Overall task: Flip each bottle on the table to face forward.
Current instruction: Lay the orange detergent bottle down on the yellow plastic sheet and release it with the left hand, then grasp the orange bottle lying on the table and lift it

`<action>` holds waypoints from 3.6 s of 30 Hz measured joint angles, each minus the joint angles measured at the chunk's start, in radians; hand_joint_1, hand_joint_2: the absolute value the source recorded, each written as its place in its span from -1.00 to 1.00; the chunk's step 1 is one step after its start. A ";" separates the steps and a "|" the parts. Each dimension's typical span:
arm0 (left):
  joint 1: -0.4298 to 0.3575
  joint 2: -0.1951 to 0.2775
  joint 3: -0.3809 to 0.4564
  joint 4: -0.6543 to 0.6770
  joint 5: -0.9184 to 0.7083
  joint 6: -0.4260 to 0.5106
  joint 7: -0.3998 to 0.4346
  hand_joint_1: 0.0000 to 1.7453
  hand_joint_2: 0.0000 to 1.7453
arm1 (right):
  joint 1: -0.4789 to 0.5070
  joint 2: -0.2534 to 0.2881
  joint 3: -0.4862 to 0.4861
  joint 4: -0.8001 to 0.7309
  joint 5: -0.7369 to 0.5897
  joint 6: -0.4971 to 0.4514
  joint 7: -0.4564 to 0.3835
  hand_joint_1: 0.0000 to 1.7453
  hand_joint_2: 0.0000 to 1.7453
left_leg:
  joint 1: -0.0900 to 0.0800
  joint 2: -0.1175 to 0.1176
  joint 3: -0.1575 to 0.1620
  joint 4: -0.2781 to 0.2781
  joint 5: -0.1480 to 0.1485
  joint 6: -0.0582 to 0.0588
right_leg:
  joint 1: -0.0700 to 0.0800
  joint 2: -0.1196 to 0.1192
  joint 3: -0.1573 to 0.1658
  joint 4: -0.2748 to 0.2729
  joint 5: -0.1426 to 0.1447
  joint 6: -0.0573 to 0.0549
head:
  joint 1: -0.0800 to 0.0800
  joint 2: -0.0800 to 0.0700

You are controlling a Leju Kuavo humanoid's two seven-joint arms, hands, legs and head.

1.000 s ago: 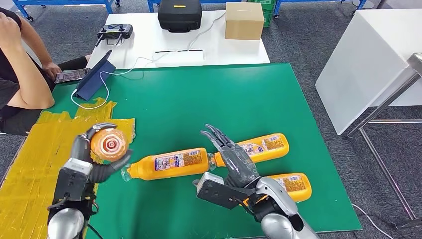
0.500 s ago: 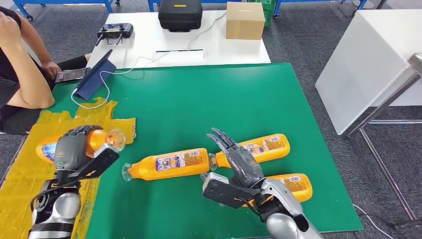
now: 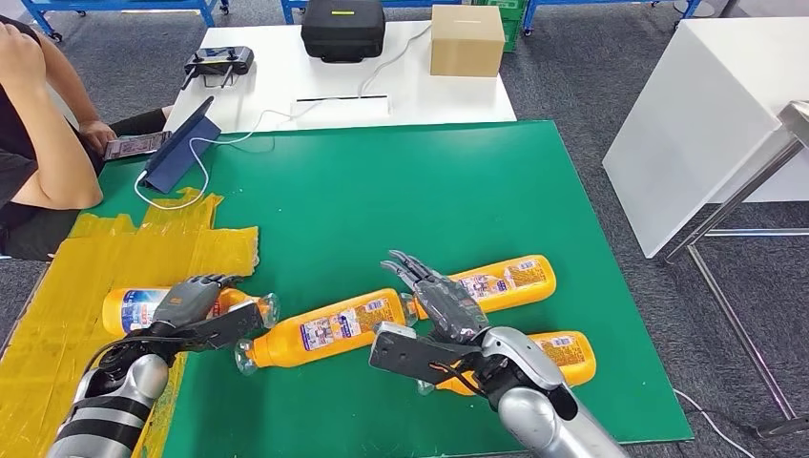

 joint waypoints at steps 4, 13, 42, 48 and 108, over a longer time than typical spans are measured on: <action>-0.032 0.001 -0.010 0.043 0.038 -0.009 -0.014 -1.00 -1.00 | -0.057 0.010 0.015 0.078 -0.034 0.062 0.029 -1.00 1.00 | 0.000 -0.001 0.000 0.000 0.000 0.000 | 0.000 0.000 0.000 0.000 0.000 0.000 | 0.000 0.000; -0.082 -0.032 -0.028 0.059 0.236 -0.102 -0.058 -1.00 -1.00 | -0.213 0.071 0.067 0.324 -0.017 0.121 0.047 -1.00 1.00 | 0.000 -0.001 -0.001 0.001 0.001 0.000 | 0.000 0.000 0.000 0.000 0.000 0.000 | 0.000 0.000; 0.032 -0.255 0.109 -0.401 0.849 0.001 -0.065 -1.00 -1.00 | -0.445 0.195 0.374 0.608 -0.014 0.230 -0.020 -1.00 1.00 | 0.000 -0.001 -0.002 0.001 0.001 0.000 | 0.000 -0.001 -0.001 0.000 0.000 0.000 | 0.000 0.000; 0.045 -0.272 0.098 -0.432 0.886 0.012 -0.073 -1.00 -1.00 | -0.476 0.191 0.455 0.689 0.124 0.181 -0.053 -1.00 1.00 | 0.000 -0.001 -0.001 0.001 0.001 0.000 | 0.000 -0.001 -0.001 0.000 0.000 0.000 | 0.000 0.000; 0.236 -0.344 0.158 -0.678 1.439 0.101 0.029 -1.00 1.00 | -0.033 0.229 -0.100 0.426 0.133 -0.554 -0.133 1.00 1.00 | -0.001 0.002 -0.002 0.000 0.002 -0.001 | 0.001 0.000 -0.002 -0.001 0.003 -0.002 | 0.000 0.000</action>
